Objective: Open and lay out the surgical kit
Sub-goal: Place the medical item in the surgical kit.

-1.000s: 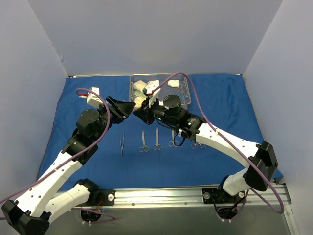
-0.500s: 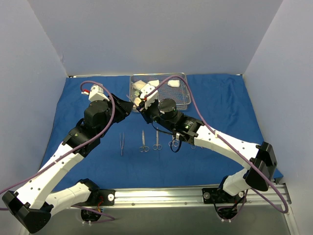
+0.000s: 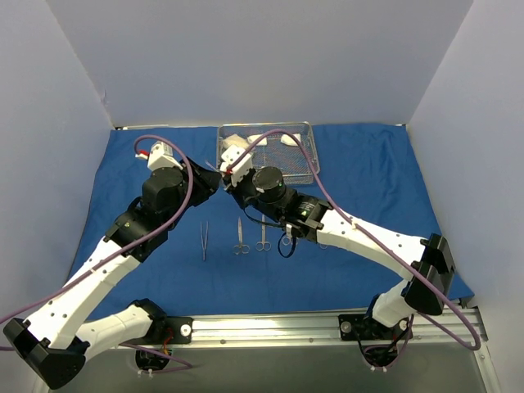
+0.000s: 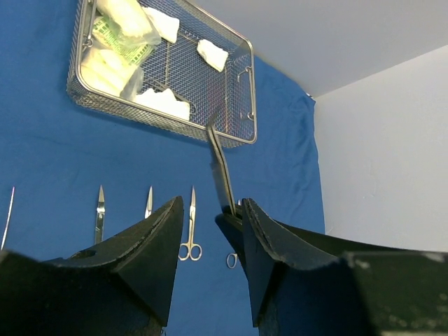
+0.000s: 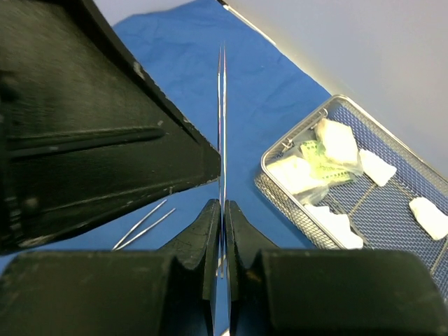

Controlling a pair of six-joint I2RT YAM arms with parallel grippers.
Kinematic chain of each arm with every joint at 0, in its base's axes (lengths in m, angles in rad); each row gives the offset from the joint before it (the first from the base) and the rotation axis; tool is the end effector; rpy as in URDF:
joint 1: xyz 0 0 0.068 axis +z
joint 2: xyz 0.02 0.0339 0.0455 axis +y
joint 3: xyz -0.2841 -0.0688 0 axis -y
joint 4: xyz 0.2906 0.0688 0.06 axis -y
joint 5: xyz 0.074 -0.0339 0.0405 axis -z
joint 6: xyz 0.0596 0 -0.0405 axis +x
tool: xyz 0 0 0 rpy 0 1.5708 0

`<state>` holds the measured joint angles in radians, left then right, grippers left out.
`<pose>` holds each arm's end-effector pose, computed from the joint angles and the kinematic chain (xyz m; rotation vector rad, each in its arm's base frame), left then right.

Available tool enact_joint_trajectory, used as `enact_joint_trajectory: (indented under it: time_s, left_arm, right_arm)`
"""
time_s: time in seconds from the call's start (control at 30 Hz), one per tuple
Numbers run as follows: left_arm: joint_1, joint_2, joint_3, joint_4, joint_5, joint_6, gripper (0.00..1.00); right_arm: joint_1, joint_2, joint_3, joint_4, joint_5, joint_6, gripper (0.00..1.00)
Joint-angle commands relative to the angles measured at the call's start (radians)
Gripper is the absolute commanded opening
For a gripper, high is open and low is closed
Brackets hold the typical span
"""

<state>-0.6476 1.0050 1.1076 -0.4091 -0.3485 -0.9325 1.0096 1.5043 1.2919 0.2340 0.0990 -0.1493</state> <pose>0.2313 -0.1494 0.4035 -0.5160 1.8597 -0.7587 0.2344 0.3619 0.3972 -0.7976 1.3648 0.6016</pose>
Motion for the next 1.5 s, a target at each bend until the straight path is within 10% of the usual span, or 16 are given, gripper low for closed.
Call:
enact_joint_trajectory:
  time_s: [0.0, 0.37, 0.67, 0.8, 1.07, 1.27, 1.47]
  left_arm:
    - [-0.006, -0.026, 0.006, 0.038, -0.010, -0.002, 0.48]
    - [-0.007, 0.009, 0.018, -0.004, -0.038, -0.029, 0.45]
    - [-0.006, 0.033, 0.037, -0.037, -0.035, -0.038, 0.05]
    - [-0.006, 0.035, 0.044, -0.069, -0.056, -0.042, 0.02]
    - [0.002, 0.030, 0.044, -0.117, -0.086, 0.020, 0.02]
    - [0.054, 0.038, 0.066, -0.215, -0.049, 0.155, 0.02]
    - [0.336, 0.106, 0.063, -0.362, 0.274, 0.286, 0.02]
  right_arm:
    - [0.011, 0.017, 0.053, 0.004, 0.034, -0.018, 0.00]
    - [0.024, -0.032, 0.012, 0.059, -0.041, -0.025, 0.00]
    - [0.066, -0.015, 0.010, 0.054, 0.005, -0.090, 0.00]
    - [0.069, -0.010, 0.009, 0.050, 0.028, -0.101, 0.00]
    - [0.067, -0.038, -0.020, 0.041, 0.030, -0.049, 0.45]
    - [0.014, -0.073, -0.043, 0.021, -0.088, 0.043, 0.55]
    - [-0.167, -0.141, -0.160, 0.096, -0.272, 0.221, 0.75]
